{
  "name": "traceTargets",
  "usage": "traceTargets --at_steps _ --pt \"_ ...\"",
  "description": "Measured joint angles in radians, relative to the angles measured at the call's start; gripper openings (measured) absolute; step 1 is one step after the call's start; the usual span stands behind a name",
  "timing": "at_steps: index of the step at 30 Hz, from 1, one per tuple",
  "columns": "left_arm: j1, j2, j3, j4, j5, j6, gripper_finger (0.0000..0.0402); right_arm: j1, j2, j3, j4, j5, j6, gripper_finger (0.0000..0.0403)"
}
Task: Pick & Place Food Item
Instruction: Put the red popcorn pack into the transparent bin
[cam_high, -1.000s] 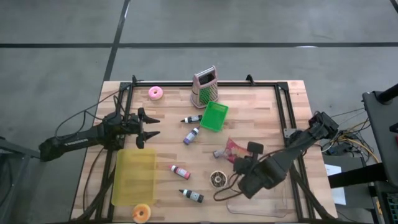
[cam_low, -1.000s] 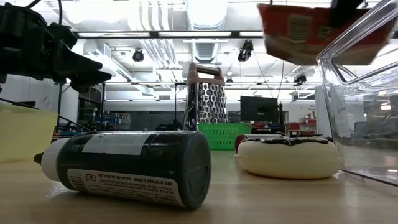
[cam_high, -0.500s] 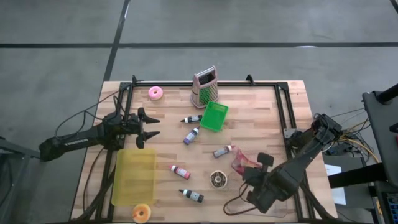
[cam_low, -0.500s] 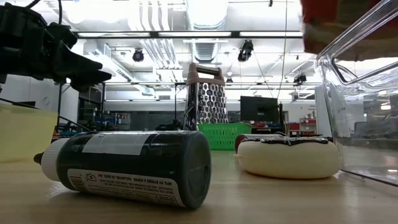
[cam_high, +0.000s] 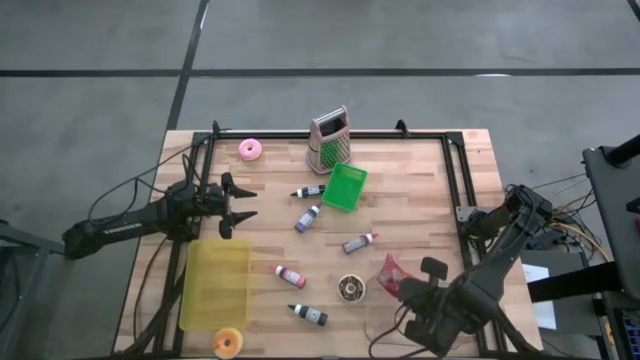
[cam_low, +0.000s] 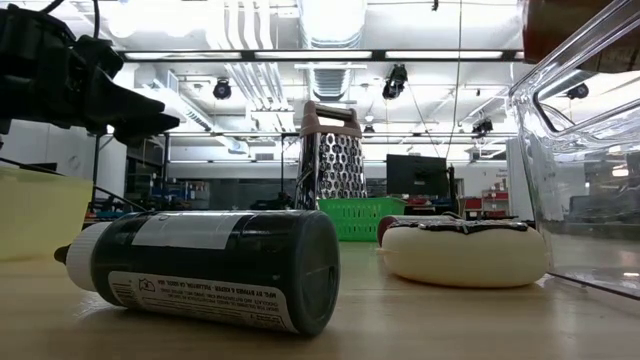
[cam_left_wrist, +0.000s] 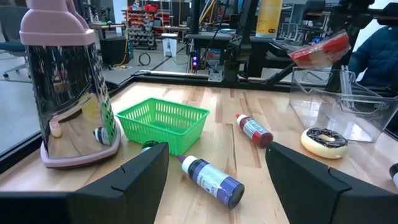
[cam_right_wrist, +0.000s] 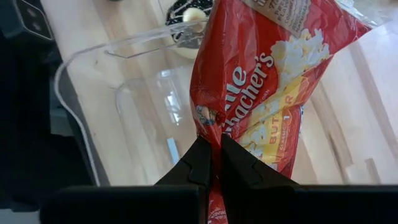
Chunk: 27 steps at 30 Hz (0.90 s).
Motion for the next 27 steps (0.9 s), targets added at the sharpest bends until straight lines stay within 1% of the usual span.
traceTargets --at_steps 6,14,20,27 --pt "0.000 0.000 0.000 0.000 0.000 0.003 0.0273 0.000 0.004 0.000 0.011 -0.003 -0.017 0.0011" --pt "0.000 0.000 0.000 0.000 0.000 0.005 0.0273 0.001 0.043 0.000 0.074 -0.102 -0.032 0.0011" --pt "0.000 0.000 0.000 0.000 0.000 0.005 0.0273 0.006 0.083 0.002 0.089 -0.174 -0.036 0.0011" --pt "0.000 0.000 0.000 0.000 0.000 0.004 0.0273 0.008 0.122 0.002 0.130 -0.236 -0.037 0.0011"
